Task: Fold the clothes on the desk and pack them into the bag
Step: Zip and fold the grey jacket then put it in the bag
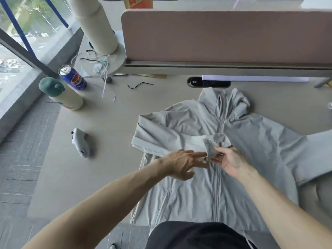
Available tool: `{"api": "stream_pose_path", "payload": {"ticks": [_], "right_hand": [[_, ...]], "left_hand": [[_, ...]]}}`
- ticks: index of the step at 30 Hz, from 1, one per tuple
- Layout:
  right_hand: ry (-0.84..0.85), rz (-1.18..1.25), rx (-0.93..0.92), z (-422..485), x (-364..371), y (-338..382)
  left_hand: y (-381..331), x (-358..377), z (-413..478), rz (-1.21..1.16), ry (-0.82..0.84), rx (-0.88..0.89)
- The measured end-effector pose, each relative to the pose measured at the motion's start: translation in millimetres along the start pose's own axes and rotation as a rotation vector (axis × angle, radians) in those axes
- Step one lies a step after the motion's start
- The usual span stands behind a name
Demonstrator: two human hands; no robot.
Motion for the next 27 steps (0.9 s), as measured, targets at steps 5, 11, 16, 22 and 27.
{"api": "stream_pose_path", "payload": {"ticks": [5,11,16,22,27], "right_hand": [[-0.226,-0.104,0.028,10,-41,-13],[-0.343,-0.306,-0.051,10,-46,-16],[-0.38,-0.263,-0.016,15,-46,-29],[-0.327,-0.056,0.213,0,-58,-37],[-0.264,-0.019,0.17,1,-64,-45]], "left_hand": [[66,-6,-5,-0.177,-0.223,-0.402],[78,-3,4,-0.181,-0.122,-0.505],[30,26,38,-0.323,-0.025,-0.598],[-6,44,67,-0.674,0.093,-0.534],[-11,55,52,-0.497,0.365,-0.253]]}}
Point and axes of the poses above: each hand's wrist, its own z-axis towards the middle knuckle, its own x-axis out of the palm, y = z × x, the point moved 2 cm from there along z, towards the middle knuckle, and after that the axes turned 6 degrees about -x, right-handed, at the moved point
